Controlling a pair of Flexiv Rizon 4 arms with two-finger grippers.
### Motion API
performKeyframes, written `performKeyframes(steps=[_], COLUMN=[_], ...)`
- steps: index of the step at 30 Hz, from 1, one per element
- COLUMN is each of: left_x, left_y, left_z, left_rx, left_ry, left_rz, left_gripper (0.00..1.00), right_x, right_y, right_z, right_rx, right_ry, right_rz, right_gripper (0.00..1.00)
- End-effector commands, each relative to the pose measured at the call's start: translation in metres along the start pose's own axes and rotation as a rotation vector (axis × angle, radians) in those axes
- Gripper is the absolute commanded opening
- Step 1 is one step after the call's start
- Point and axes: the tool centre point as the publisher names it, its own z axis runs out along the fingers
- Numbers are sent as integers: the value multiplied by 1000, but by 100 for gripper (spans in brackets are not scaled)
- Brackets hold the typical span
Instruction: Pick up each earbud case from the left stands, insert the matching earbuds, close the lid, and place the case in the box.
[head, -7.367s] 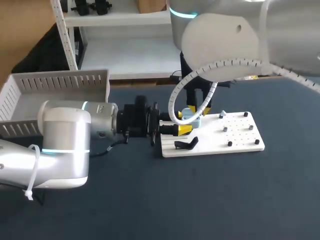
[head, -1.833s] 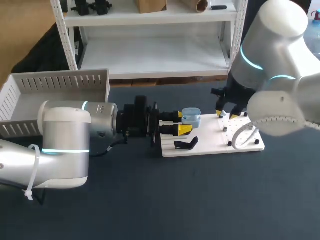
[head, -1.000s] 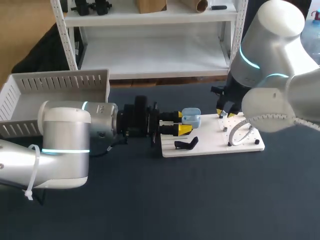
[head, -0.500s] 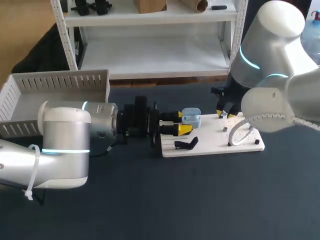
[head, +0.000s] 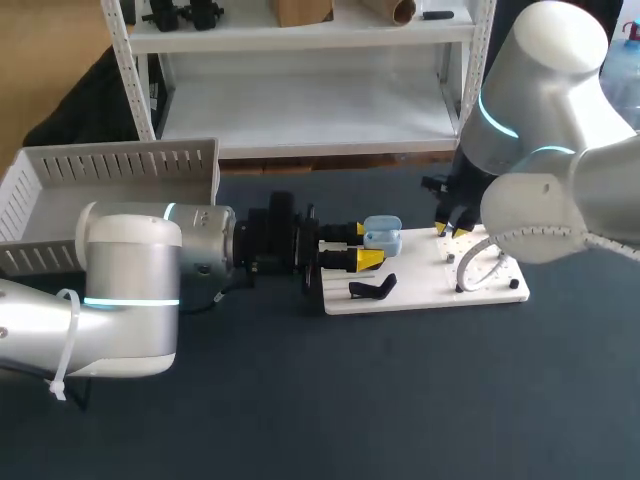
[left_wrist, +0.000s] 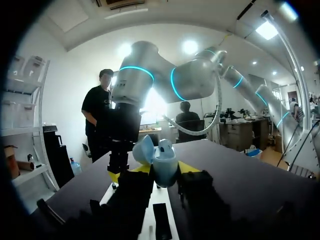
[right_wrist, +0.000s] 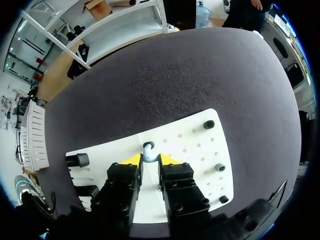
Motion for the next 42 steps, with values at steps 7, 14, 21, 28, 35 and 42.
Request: performKeyframes(steps=[7,14,21,28,35,42], left_x=[0,0,0,0,0,0], left_y=[-2,-2,-2,-2,-2,-2], left_z=[1,1,1,1,1,1], left_rx=[-7,-7,-7,-7,-7,-7], left_ry=[0,0,0,0,0,0], left_rz=[1,1,1,1,1,1], left_gripper=[0,0,0,0,0,0], right_x=[1,9,16,30,53,84], right_y=[0,-3,-4,7,29,56], right_z=[-22,-51,-100,-153,-202,-239], right_rx=[-16,-17,-13,30,57,4], right_ry=[-7,-5,-15,-35,-29,39], right_rz=[-1,-8,-32,-105,-214,-386], right_gripper=[0,0,0,0,0,0])
